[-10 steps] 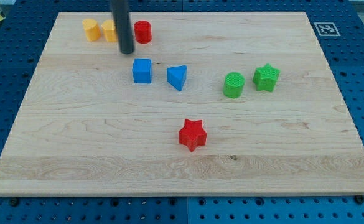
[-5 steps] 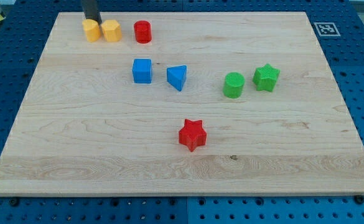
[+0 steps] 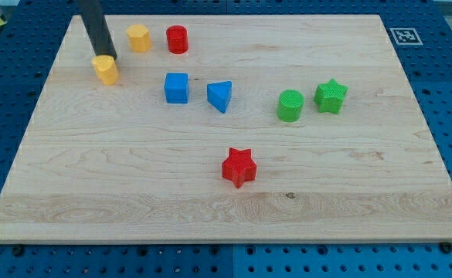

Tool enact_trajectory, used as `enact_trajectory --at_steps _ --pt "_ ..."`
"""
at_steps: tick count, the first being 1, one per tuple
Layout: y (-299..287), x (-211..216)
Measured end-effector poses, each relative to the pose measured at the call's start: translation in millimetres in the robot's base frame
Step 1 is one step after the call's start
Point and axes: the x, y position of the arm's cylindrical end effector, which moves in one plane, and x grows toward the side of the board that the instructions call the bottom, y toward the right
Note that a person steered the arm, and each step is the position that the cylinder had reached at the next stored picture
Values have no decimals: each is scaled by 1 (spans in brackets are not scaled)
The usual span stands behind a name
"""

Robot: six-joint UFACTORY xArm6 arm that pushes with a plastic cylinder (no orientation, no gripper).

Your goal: Place the yellow heart on top of the red star

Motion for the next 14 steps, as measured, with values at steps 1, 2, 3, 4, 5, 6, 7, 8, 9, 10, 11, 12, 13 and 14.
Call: enact_trajectory --at_steps 1,2,3,4,5,6,7,8,9,10,11,12,13,14 --pt "0 33" --pt "0 71" --pt "-3 98" --pt "-6 123" --pt "-7 153" --pt "-14 155" --pt "-36 148" --pt "-30 134" --pt "2 133" --pt "37 131" --pt "50 131" --pt "29 117" --pt "30 103" --pt "42 117"
